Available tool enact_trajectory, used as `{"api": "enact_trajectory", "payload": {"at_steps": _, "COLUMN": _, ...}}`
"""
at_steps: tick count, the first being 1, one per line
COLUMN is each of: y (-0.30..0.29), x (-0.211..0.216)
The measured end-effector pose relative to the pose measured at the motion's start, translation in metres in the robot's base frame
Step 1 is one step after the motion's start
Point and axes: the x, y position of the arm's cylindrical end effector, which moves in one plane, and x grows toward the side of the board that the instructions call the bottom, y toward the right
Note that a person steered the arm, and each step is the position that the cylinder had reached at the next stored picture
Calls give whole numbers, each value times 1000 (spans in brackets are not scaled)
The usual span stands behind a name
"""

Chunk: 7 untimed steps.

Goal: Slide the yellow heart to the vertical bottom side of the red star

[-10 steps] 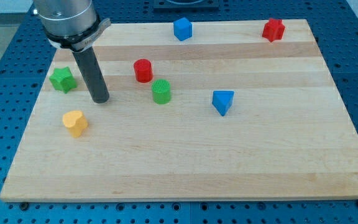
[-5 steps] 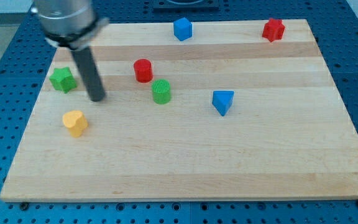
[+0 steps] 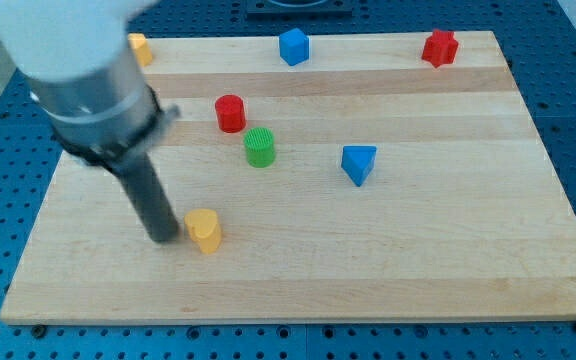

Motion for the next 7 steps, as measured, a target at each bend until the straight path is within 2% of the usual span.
{"api": "enact_trajectory", "payload": {"at_steps": 1, "y": 69, "x": -7}}
{"api": "enact_trajectory", "payload": {"at_steps": 2, "y": 70, "x": -32}}
{"api": "enact_trajectory", "payload": {"at_steps": 4, "y": -7, "x": -29}}
{"api": "enact_trajectory", "payload": {"at_steps": 5, "y": -6, "x": -83}}
{"api": "enact_trajectory", "payload": {"at_steps": 6, "y": 53, "x": -83}}
{"api": "enact_trajectory", "payload": {"at_steps": 7, "y": 86, "x": -66}}
